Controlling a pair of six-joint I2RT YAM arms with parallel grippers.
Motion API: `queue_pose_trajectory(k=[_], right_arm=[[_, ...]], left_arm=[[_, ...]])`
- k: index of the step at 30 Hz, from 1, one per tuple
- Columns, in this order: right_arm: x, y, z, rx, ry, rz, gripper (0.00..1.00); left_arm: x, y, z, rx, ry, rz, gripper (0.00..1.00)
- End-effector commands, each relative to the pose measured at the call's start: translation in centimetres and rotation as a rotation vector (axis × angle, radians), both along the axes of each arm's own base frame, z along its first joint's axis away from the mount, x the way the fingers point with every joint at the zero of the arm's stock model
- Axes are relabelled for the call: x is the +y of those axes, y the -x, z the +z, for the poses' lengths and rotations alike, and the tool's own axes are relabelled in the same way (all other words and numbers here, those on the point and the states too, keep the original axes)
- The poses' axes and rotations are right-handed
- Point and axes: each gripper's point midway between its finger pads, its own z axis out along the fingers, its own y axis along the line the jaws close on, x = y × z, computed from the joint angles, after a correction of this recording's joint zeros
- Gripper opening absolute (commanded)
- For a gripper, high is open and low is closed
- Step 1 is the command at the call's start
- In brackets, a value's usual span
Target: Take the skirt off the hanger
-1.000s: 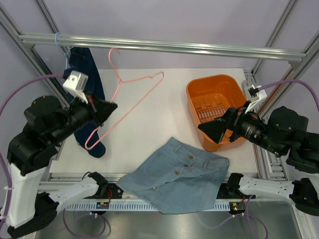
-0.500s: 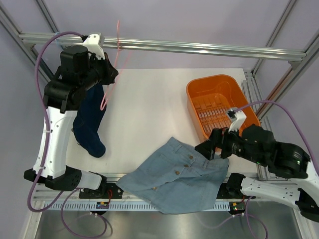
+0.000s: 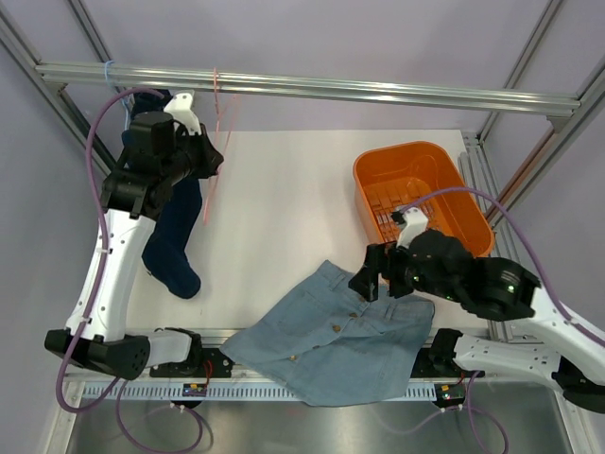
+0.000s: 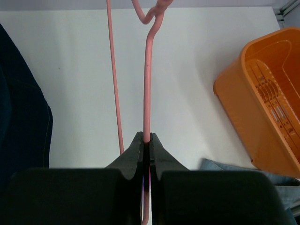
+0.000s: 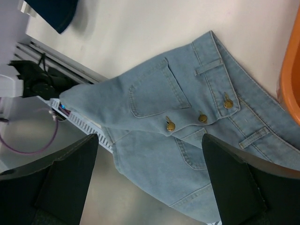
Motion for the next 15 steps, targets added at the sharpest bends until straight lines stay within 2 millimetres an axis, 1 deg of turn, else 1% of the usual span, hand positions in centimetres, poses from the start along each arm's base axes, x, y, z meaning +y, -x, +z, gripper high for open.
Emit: queue_pose_trajectory(k=[1, 2, 3, 4, 5, 6, 7, 8, 9, 10, 11, 12, 13, 14, 15], right_arm=[[2.2, -0.5, -0.9, 0.001, 0.002, 0.044, 0.99], [2.4, -0.5, -1.4, 0.01, 0.02, 0.047, 0.99], [3.0, -0.8, -2.5, 0.033, 0.052, 0.039, 0.99], [3.3, -0.9, -3.4, 0.05, 0.076, 0.032, 1.0], [3.6, -0.8, -4.1, 0.062, 0.097, 0.031, 1.0], [4.3, -0.9, -5.8, 0.103, 0.145, 0.015, 0.99], [4.6, -0.9, -6.7, 0.122, 0.175, 0.005, 1.0], [4.7, -1.1, -7.4, 0.125, 0.208, -0.017, 0.99], [5.6, -0.6, -9.1, 0.158, 0.259, -0.014, 1.0], [6.0, -0.3, -10.0, 0.168, 0.286, -0.014, 0.99], [6.3, -0.1, -10.7, 0.173, 0.308, -0.016, 1.0], [7.3, 0.9, -12.0, 0.192, 0.335, -0.001, 0.99], [7.6, 1.4, -12.7, 0.199, 0.345, 0.001, 0.99], [7.7, 1.8, -13.3, 0.205, 0.351, -0.008, 0.99], [7.9, 2.3, -14.7, 0.235, 0.35, -0.037, 0.99]], left_arm=[[0.2, 0.9, 1.0, -0.037, 0.023, -0.014, 0.0], [0.2, 1.0, 0.7, -0.028, 0.023, -0.017, 0.02], [0.2, 1.3, 0.7, -0.029, 0.025, -0.018, 0.14], [0.3, 1.4, 0.6, -0.029, 0.025, -0.018, 0.39], [0.4, 1.4, 0.4, -0.029, 0.024, -0.012, 0.57], [0.6, 1.7, 0.8, -0.042, 0.025, -0.001, 0.72], [0.7, 1.9, 0.7, -0.04, 0.025, 0.001, 0.8], [0.8, 2.0, 0.5, -0.035, 0.023, 0.004, 0.93], [1.0, 2.2, 0.5, -0.035, 0.022, 0.015, 0.98], [1.1, 2.4, 0.6, -0.037, 0.024, 0.019, 0.99], [1.1, 2.6, 0.6, -0.032, 0.028, 0.022, 0.99], [1.2, 2.9, 0.5, -0.025, 0.03, 0.027, 0.99], [1.3, 3.2, 0.6, -0.028, 0.034, 0.035, 0.99], [1.5, 3.9, 0.9, -0.033, 0.042, 0.04, 0.99], [1.7, 4.2, 1.3, -0.041, 0.047, 0.052, 0.99]])
